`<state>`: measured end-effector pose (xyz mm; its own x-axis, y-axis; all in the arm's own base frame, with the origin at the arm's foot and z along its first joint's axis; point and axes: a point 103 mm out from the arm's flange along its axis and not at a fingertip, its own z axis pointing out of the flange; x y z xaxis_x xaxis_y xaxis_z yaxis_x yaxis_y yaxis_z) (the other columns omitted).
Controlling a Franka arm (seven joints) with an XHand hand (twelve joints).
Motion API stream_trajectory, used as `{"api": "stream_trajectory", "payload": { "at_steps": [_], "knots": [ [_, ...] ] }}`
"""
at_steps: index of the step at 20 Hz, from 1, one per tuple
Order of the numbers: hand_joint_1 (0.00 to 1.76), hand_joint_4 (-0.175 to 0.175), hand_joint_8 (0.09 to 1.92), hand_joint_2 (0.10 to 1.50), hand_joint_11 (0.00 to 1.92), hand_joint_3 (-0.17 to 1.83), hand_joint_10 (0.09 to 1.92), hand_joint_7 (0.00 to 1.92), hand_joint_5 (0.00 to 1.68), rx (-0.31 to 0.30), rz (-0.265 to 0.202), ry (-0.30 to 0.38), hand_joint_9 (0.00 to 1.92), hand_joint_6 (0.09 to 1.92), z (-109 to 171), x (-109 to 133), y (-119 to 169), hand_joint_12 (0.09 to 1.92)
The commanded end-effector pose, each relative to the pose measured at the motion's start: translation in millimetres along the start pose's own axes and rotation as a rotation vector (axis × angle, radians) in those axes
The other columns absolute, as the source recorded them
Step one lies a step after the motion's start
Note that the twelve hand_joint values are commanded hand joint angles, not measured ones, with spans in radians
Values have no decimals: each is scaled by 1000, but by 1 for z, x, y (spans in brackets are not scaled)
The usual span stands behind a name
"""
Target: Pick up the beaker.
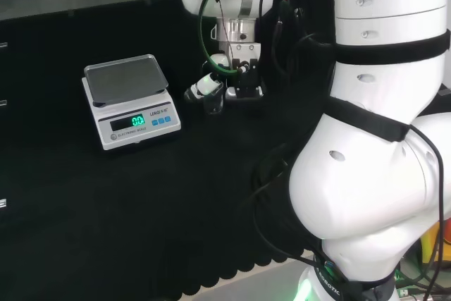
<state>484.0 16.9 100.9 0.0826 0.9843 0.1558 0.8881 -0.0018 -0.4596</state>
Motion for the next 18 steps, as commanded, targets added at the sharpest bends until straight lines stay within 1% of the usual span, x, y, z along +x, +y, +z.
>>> {"api": "stream_trajectory", "payload": {
  "at_steps": [1,5,8,9,10,12,14,15,16,18],
  "knots": [
    [617,-104,860,807,657,78,756,293,310,-61,40,-117,576,87,1,4,1,1229],
    [725,-118,877,794,955,97,609,386,368,-79,52,-151,840,87,3,6,1,1007],
    [818,-129,896,786,1190,123,513,497,435,-112,61,-169,1044,91,3,6,2,833],
    [845,-134,901,784,1263,135,473,536,458,-123,62,-174,1112,124,3,6,2,772],
    [881,-140,902,783,1351,149,430,596,481,-132,62,-176,1196,188,3,6,2,708],
    [930,-149,904,775,1481,182,329,685,451,-155,64,-193,1335,437,2,7,3,598],
    [973,-167,896,771,1591,219,264,803,550,-177,66,-219,1464,707,1,8,2,542],
    [991,-172,889,766,1636,241,228,854,605,-185,68,-229,1511,777,1,8,2,516],
    [1006,-174,881,761,1673,264,193,901,661,-190,66,-242,1548,811,1,9,3,493],
    [1038,-175,829,753,1737,309,134,1017,785,-200,66,-267,1603,807,1,10,3,461]
  ]
}}
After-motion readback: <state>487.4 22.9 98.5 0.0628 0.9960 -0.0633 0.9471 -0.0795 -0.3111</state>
